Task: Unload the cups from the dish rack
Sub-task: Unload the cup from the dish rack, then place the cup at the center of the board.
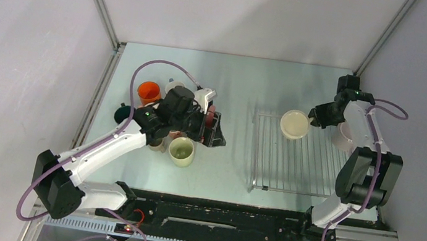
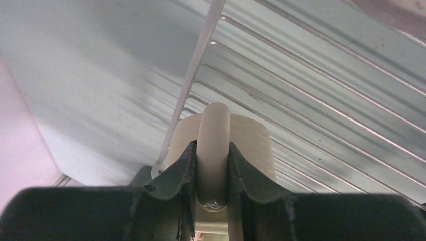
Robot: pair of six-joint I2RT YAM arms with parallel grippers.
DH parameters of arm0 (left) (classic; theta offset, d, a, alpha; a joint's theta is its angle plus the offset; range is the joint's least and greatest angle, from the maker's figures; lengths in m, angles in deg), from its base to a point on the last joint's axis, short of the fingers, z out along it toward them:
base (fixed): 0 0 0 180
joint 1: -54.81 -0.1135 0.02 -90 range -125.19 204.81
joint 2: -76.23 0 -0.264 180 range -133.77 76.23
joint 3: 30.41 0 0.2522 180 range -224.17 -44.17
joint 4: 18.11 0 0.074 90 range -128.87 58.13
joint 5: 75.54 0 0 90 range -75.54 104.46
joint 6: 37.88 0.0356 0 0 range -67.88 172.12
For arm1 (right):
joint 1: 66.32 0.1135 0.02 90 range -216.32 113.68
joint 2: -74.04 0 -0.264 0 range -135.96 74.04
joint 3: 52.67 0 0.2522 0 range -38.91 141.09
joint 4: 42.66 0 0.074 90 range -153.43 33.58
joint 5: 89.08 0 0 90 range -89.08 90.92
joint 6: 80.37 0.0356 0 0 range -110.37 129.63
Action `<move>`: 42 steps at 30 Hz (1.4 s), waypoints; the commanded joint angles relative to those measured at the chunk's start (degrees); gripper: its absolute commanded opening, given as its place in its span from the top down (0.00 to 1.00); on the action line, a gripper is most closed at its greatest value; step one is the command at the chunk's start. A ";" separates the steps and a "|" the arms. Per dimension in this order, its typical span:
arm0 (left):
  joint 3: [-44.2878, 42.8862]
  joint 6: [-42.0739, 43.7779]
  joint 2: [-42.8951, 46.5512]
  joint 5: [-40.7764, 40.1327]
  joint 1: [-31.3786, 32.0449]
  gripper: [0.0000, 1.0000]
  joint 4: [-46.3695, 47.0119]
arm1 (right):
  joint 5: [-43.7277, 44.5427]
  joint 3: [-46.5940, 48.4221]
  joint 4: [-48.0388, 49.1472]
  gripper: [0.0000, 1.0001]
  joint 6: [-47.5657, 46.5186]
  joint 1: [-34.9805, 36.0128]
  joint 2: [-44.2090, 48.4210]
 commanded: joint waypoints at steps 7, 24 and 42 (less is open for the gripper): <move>-5.07 -4.91 -0.90 3.88 -3.54 0.00 4.42 | -6.67 1.81 2.76 1.00 -1.91 -0.13 7.73; -14.10 -7.81 -4.49 16.25 -12.67 0.00 10.09 | -32.85 13.30 14.14 1.00 -8.91 8.21 6.52; -16.74 -11.77 -8.75 30.20 -16.11 0.01 23.84 | -51.62 5.37 35.25 1.00 -0.35 15.89 8.05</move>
